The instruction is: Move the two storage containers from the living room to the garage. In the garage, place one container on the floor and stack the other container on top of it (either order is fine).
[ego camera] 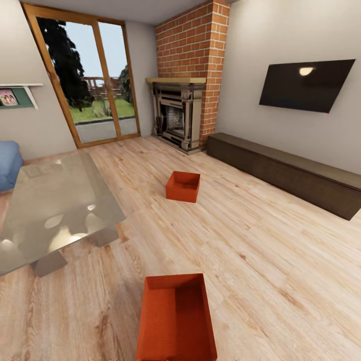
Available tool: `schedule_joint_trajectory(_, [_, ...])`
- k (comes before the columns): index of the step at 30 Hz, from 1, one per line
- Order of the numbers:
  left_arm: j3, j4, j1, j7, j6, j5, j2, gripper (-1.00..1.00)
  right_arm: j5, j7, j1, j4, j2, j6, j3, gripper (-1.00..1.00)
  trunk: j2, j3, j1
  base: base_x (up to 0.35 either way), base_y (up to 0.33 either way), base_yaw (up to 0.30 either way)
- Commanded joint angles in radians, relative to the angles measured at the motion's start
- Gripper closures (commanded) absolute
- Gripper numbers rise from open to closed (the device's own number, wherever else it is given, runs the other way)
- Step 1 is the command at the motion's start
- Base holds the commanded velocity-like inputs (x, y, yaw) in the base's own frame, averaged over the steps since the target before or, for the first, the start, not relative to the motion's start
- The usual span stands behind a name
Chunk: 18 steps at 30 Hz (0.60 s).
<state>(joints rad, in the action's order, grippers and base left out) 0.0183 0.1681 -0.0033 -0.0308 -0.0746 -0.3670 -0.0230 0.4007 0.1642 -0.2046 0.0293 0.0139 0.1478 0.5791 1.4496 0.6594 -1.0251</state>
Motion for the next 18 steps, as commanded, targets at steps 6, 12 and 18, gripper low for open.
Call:
schedule_joint_trajectory(6, [0.002, 0.003, 0.0, -0.003, -0.007, -0.003, 0.0, -1.0, 0.009, 0.001, -0.001, 0.003, 0.003, 0.006, 0.008, -1.0, 0.0, 0.01, 0.0, 0.0, 0.0, 0.001])
schedule_joint_trajectory(12, [0.002, 0.003, 0.0, -0.003, -0.007, -0.003, 0.0, -1.0, 0.009, 0.001, -0.001, 0.003, 0.003, 0.006, 0.008, -1.0, 0.0, 0.019, 0.0, 0.0, 0.0, 0.0])
schedule_joint_trajectory(18, [0.002, 0.003, 0.0, -0.003, -0.007, -0.003, 0.0, -1.0, 0.009, 0.001, -0.001, 0.003, 0.004, 0.006, 0.008, -1.0, 0.0, 0.029, 0.0, 0.0, 0.0, 0.0])
